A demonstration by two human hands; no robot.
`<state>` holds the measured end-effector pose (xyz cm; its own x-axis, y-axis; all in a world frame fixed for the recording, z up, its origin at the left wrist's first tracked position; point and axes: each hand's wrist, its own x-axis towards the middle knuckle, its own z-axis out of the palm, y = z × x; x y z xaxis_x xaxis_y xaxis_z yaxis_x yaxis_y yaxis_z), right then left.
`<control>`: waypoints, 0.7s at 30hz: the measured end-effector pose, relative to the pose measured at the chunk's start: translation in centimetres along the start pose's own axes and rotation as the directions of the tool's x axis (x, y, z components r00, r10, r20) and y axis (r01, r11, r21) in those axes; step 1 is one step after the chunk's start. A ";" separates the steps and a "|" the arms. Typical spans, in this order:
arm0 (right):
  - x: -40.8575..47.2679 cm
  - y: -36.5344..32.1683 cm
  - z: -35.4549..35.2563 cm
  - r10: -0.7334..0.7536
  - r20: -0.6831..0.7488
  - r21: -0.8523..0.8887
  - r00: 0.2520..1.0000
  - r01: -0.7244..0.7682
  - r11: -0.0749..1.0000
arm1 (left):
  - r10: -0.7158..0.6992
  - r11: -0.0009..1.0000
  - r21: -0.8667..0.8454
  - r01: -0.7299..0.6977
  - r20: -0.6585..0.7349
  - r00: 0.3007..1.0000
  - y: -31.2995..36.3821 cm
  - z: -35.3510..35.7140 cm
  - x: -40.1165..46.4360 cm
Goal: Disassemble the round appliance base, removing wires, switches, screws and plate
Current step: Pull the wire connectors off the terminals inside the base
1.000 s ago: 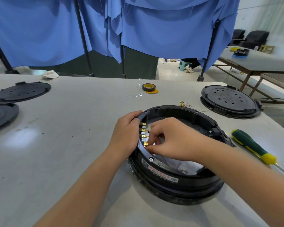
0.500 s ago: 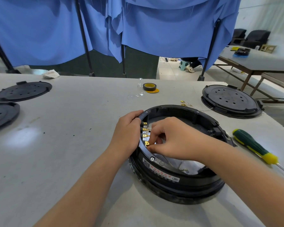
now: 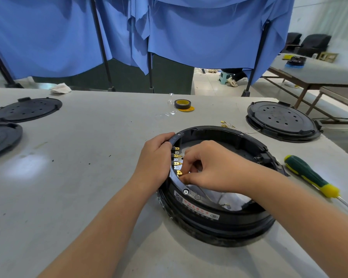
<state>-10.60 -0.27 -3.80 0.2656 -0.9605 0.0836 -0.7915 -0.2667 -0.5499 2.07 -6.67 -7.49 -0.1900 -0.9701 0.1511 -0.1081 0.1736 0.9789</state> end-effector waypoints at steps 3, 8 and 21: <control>-0.1 -0.1 0.1 -0.004 -0.013 -0.023 1.000 0.004 1.000 | -0.004 1.000 0.000 0.004 0.006 1.000 0.0 0.0 0.0; -0.2 -0.2 0.1 0.007 -0.014 -0.063 1.000 -0.008 0.998 | 0.011 1.000 -0.001 -0.011 0.009 1.000 -0.1 0.1 0.1; -0.3 -0.6 0.0 0.008 -0.008 -0.104 1.000 -0.009 0.995 | -0.005 1.000 0.015 0.005 0.000 1.000 -0.1 0.0 0.1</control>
<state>-10.19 0.20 -3.49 0.2548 -0.9632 0.0861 -0.8469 -0.2652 -0.4609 2.08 -6.74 -7.56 -0.1893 -0.9709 0.1466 -0.1232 0.1716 0.9774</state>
